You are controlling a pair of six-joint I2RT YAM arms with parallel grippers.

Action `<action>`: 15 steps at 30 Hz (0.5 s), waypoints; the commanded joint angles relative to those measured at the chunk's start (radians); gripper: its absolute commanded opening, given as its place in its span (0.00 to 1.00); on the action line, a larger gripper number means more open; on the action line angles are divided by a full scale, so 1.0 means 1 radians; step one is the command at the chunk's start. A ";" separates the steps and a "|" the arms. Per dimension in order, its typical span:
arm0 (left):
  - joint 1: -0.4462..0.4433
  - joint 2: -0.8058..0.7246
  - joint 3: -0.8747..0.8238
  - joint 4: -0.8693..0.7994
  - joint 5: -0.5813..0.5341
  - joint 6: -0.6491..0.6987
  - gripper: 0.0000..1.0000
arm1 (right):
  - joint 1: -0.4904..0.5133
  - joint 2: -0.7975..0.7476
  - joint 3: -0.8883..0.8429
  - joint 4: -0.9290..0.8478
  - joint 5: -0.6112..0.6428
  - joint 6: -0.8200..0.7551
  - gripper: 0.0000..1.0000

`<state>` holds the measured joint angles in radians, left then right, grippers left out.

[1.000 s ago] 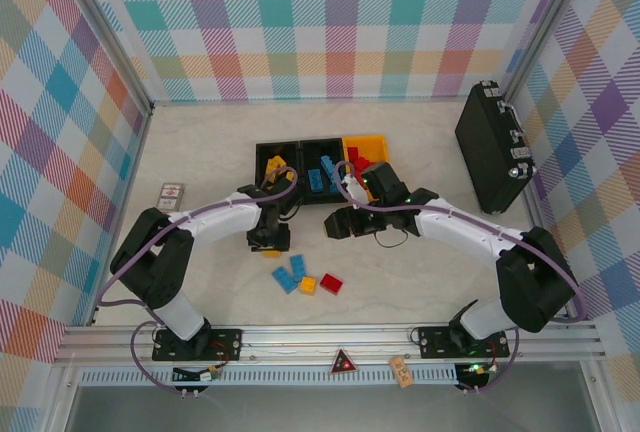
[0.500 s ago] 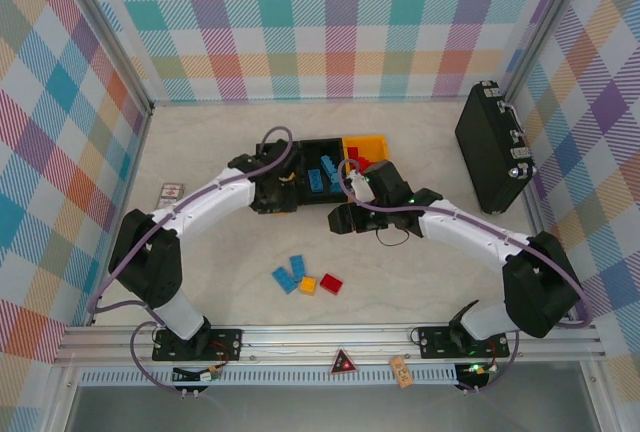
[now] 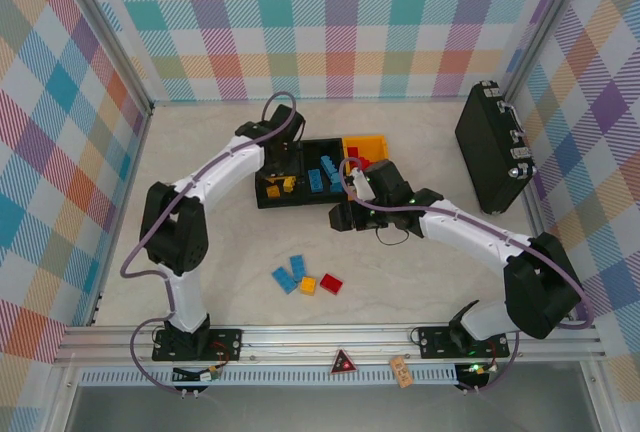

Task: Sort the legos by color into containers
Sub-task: Place the lego in the container.

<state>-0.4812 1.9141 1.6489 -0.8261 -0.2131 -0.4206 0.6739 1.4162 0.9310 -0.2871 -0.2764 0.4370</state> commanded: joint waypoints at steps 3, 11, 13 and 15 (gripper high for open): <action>0.016 0.087 0.091 -0.064 -0.080 0.034 0.39 | -0.005 -0.031 -0.009 0.011 0.014 0.012 0.57; 0.017 0.162 0.138 -0.097 -0.132 0.034 0.41 | -0.010 -0.030 -0.011 0.012 0.018 0.015 0.57; 0.017 0.164 0.137 -0.095 -0.129 0.037 0.45 | -0.010 -0.025 -0.009 0.015 0.016 0.016 0.57; 0.017 0.163 0.137 -0.096 -0.126 0.034 0.52 | -0.010 -0.022 -0.006 0.015 0.013 0.017 0.57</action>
<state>-0.4740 2.0708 1.7531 -0.8879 -0.3122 -0.3946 0.6678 1.4082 0.9295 -0.2844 -0.2642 0.4408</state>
